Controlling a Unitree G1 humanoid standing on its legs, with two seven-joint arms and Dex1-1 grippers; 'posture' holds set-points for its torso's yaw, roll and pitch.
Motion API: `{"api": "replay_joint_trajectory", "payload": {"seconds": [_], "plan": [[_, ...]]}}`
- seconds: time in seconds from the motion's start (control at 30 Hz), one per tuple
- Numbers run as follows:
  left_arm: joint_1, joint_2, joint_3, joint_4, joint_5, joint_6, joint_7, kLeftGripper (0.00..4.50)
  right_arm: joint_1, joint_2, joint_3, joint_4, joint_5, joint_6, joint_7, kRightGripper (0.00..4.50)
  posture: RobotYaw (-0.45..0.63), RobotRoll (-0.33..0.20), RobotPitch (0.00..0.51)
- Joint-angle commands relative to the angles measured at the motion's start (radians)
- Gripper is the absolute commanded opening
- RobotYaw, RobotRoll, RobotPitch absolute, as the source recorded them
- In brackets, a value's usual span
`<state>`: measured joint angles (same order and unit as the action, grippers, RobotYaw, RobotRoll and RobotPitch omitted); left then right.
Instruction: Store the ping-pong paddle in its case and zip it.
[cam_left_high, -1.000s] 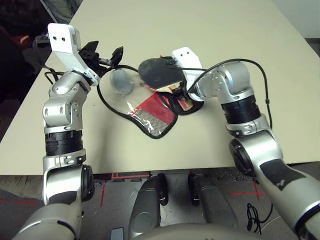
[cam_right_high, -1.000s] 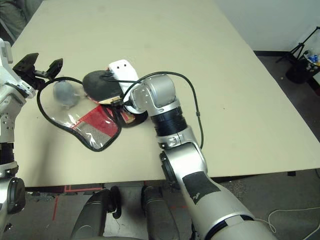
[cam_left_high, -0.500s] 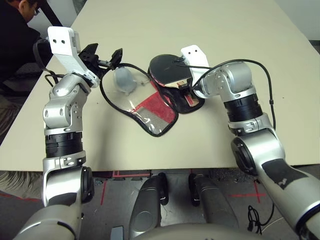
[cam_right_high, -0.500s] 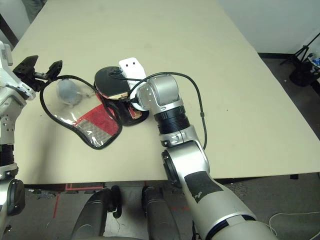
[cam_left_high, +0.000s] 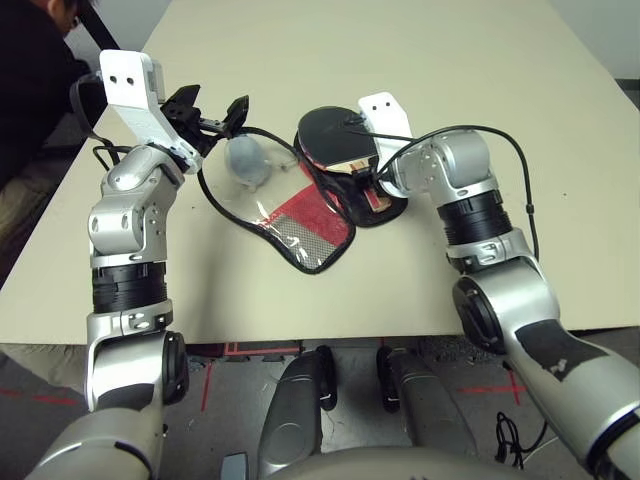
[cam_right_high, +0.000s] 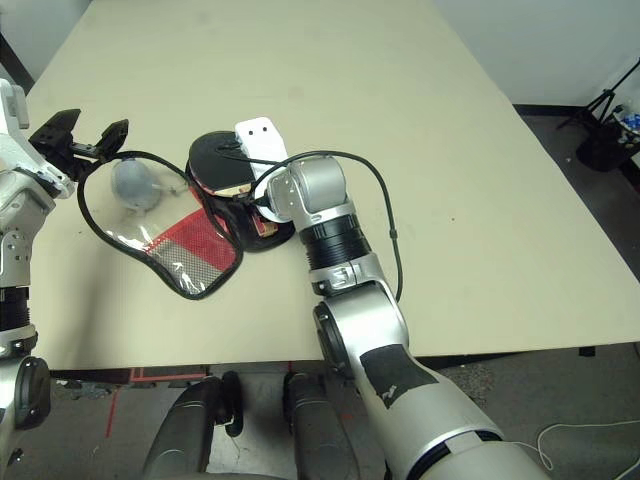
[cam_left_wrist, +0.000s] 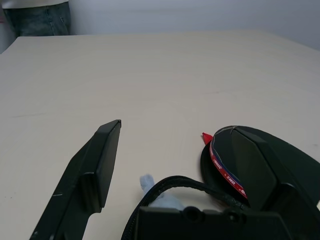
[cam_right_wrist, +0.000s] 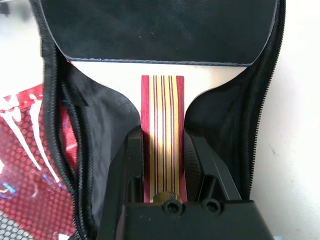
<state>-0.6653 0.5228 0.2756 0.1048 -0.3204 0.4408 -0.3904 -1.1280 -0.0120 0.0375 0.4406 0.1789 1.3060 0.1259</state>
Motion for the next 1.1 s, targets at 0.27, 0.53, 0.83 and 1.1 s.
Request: {"api": "replay_joint_trajectory", "payload": {"seconds": [0.27, 0.53, 0.83, 1.1], "plan": [[0.003, 0.012, 0.004, -0.031, -0.011, 0.027, -0.001, 4.50, 0.007, 0.011, -0.012, 0.008, -0.014, -0.035, -0.015, 1.09, 0.02, 0.000, 0.212], [-0.005, 0.015, 0.003, -0.022, -0.011, 0.027, -0.001, 4.50, 0.016, 0.017, -0.008, -0.037, -0.012, 0.006, -0.008, 2.61, 0.01, 0.000, 0.210], [-0.027, 0.016, 0.003, 0.003, -0.005, 0.014, -0.002, 4.50, 0.028, 0.006, -0.039, -0.159, 0.017, 0.047, 0.023, 4.48, 0.00, 0.000, 0.206], [0.005, 0.120, 0.107, 0.033, 0.013, 0.001, 0.032, 4.50, 0.066, -0.189, -0.064, -0.226, 0.033, -0.155, 0.158, 4.48, 0.03, 0.000, 0.208]]}}
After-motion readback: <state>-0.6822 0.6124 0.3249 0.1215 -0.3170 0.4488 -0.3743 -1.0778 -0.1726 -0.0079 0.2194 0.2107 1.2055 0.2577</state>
